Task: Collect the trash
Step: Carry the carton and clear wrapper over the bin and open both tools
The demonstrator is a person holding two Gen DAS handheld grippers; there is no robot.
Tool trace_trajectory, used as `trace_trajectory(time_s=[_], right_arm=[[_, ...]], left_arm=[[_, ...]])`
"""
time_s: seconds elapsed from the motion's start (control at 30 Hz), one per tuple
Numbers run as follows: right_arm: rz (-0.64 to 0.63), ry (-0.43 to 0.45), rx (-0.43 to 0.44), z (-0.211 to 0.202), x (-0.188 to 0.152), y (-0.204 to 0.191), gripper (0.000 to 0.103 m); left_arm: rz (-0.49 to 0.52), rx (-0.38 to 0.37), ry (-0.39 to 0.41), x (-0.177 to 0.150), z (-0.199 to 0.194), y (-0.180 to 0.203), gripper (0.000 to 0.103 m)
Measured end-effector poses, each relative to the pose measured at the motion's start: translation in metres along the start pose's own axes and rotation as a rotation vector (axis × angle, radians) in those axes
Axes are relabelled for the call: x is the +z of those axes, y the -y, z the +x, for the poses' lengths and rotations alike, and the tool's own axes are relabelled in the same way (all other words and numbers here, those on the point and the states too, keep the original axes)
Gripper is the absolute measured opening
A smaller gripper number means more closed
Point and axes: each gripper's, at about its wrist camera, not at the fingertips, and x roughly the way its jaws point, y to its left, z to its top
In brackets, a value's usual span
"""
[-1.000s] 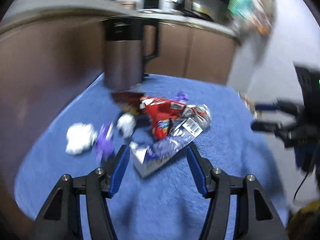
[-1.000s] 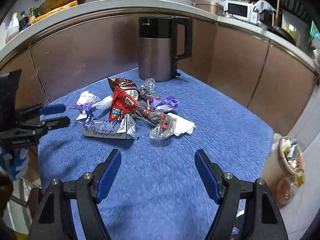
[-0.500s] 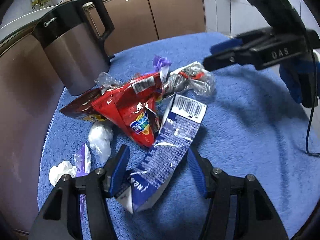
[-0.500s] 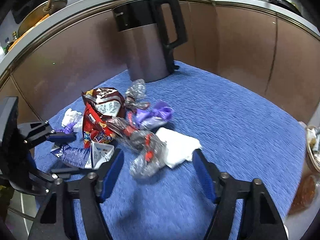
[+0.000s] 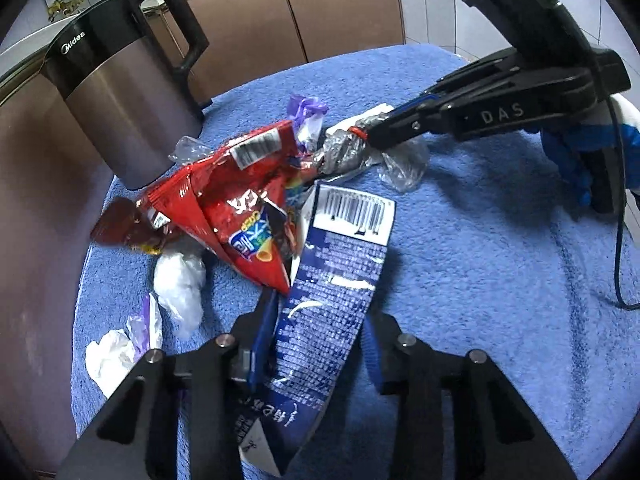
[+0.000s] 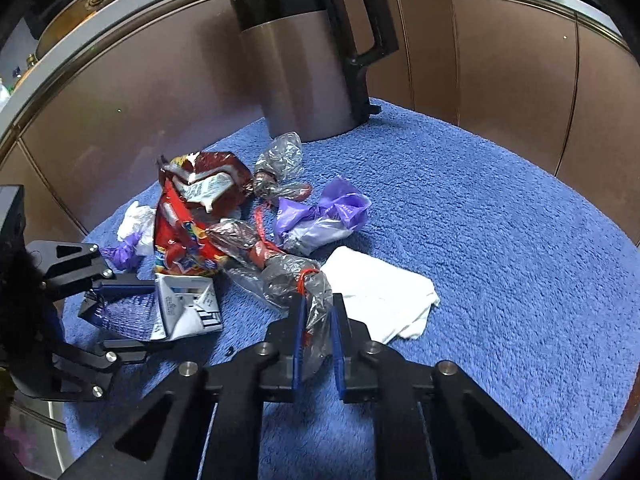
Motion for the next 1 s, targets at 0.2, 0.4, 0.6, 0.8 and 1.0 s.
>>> trace_trajectory(time_s=[0.2, 0.4, 0.6, 0.8, 1.0], right_arm=[[-0.001, 0.016, 0.001, -0.026, -0.013, -0.012, 0.009], [-0.004, 0.066, -0.008, -0.075, -0.029, -0.03, 0.009], [-0.006, 0.144, -0.038, -0.133, -0.042, -0.045, 0.009], [-0.001, 0.226, -0.073, -0.18, -0.055, -0.049, 0.009], [0.013, 0.32, -0.123, -0.246, -0.08, -0.048, 0.009]], left_arm=[[-0.07, -0.057, 0.025, -0.009, -0.021, 0.008, 0.032], [-0.177, -0.106, 0.108, -0.019, -0.063, 0.017, 0.032], [-0.227, -0.084, 0.185, -0.025, -0.105, 0.034, 0.032], [-0.283, -0.048, 0.27, -0.027, -0.155, 0.043, 0.032], [-0.313, -0.016, 0.35, -0.014, -0.194, 0.049, 0.032]])
